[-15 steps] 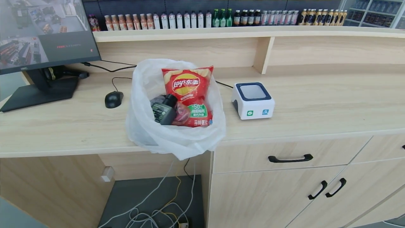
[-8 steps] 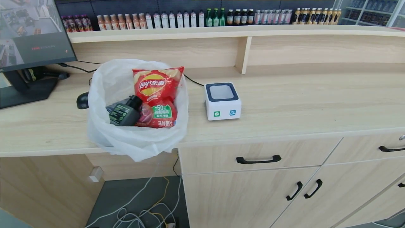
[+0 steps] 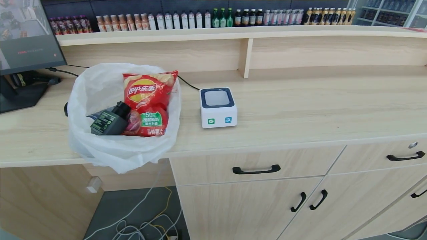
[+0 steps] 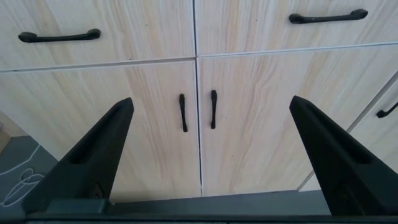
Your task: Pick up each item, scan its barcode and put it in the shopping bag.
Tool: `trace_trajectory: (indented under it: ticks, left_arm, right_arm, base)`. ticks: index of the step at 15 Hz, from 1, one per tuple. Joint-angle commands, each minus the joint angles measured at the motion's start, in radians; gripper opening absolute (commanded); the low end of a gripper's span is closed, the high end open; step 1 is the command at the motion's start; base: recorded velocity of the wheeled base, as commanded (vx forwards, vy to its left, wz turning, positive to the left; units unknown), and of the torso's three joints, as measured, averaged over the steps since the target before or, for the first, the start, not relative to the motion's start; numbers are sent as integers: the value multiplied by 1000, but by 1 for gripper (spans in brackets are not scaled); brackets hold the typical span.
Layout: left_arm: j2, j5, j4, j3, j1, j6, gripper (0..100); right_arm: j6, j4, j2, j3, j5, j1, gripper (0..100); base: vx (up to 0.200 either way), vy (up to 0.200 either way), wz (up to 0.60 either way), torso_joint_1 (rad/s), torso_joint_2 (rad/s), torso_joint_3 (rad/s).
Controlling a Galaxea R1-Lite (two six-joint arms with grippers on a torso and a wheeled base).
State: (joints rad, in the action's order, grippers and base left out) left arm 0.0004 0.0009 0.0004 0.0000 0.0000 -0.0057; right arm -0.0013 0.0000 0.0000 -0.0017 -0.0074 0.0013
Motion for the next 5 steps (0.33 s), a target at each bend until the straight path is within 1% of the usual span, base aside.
trace_trajectory:
  ticks: [1, 5]
  left_arm:
    - [0, 1, 0, 0, 0, 1, 100]
    - [0, 1, 0, 0, 0, 0, 100]
  right_arm:
    - [0, 0, 0, 0, 1, 0, 100]
    - [-20, 0, 0, 0, 3, 0, 100]
  base:
    - [0, 0, 0, 0, 0, 0]
    - [0, 0, 0, 0, 0, 0]
